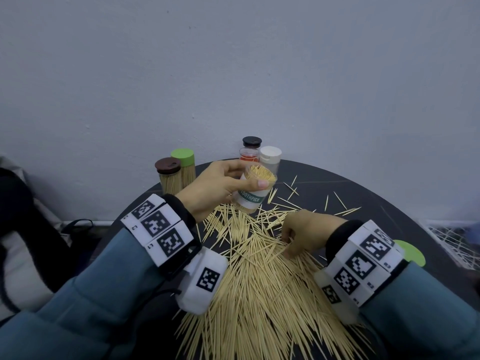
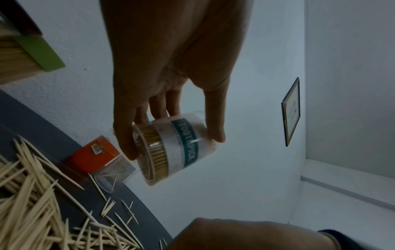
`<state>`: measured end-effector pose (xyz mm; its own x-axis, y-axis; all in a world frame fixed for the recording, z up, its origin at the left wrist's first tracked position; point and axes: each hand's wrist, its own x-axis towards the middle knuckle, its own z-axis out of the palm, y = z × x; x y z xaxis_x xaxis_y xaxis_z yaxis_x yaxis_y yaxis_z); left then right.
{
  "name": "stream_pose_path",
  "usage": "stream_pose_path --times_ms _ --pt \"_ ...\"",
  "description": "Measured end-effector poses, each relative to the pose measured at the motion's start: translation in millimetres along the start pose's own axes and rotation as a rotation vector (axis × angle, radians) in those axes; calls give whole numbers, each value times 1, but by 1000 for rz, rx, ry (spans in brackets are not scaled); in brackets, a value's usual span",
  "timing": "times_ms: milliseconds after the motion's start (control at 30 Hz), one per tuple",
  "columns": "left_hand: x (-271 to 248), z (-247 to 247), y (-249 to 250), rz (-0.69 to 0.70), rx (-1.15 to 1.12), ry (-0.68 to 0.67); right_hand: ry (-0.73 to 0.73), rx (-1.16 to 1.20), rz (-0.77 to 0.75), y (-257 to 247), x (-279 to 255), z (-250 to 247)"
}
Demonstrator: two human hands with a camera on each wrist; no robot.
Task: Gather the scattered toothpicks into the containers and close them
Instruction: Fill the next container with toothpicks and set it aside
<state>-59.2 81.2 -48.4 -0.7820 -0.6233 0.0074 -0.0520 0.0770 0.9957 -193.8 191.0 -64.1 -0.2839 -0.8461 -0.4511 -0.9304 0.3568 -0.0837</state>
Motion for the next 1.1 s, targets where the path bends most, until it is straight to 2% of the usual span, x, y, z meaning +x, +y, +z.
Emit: stream_pose_path --times_ms 367,667,767,867,967,1100 --pt "-1 -1 1 -1 -2 -3 112 112 3 15 6 -7" --pt "0 -2 0 13 -8 4 210 625 -69 34 2 -26" --pt "1 -3 -1 16 -2 24 320 715 -119 39 -1 -34" --pt "2 -3 -3 21 8 62 416 932 -200 39 -4 -40" --pt "3 -3 -5 15 17 91 590 1135 -281 34 -7 -46" --pt "5 -2 -11 1 65 75 827 1223 -353 25 -9 -49"
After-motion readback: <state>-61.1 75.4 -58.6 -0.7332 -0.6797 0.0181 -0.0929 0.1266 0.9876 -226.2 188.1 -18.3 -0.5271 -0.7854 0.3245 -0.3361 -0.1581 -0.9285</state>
